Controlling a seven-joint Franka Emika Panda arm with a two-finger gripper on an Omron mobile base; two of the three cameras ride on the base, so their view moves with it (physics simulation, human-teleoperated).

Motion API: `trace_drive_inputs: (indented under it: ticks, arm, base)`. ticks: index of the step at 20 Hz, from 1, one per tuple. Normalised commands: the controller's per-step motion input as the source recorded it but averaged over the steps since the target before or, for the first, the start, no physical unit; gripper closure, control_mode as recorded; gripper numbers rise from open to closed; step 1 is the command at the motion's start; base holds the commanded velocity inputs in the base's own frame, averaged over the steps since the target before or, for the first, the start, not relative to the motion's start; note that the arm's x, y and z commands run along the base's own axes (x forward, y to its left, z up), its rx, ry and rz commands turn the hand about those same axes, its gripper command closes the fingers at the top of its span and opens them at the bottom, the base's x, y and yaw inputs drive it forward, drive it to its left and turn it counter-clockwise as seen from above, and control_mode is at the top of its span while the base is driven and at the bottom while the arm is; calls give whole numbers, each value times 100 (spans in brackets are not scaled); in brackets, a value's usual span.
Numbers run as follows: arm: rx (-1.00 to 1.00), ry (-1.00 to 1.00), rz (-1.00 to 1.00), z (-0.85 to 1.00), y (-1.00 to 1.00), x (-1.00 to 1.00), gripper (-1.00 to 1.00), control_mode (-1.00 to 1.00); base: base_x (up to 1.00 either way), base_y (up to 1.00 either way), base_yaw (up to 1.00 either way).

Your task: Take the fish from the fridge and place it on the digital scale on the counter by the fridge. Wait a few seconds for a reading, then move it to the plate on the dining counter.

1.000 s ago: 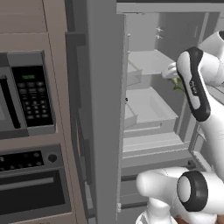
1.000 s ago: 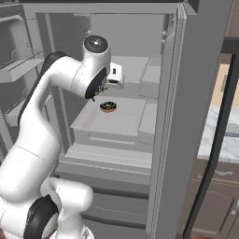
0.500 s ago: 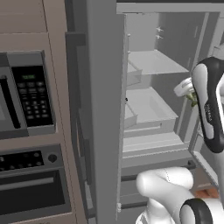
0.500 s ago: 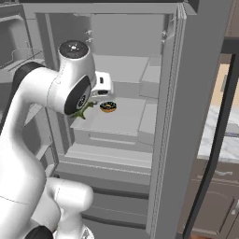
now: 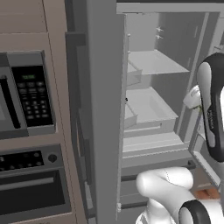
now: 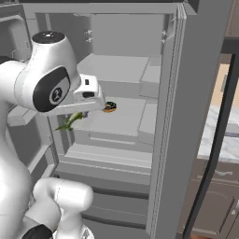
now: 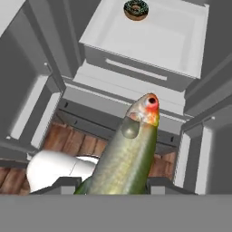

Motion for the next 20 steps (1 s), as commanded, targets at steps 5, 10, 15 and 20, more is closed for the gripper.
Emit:
trace_drive_inputs:
  ticks: [5, 10, 15, 20]
  arm:
    - [-1, 9, 0, -42, 0, -79, 100, -100]
    - [0, -8, 0, -31, 0, -70, 100, -100]
    - [0, -1, 0, 0, 0, -18, 100, -100]
    - [0, 0, 0, 0, 0, 0, 100, -100]
  base:
    - [0, 0, 0]
    - [0, 0, 0]
    - [0, 0, 0]
    - [0, 0, 0]
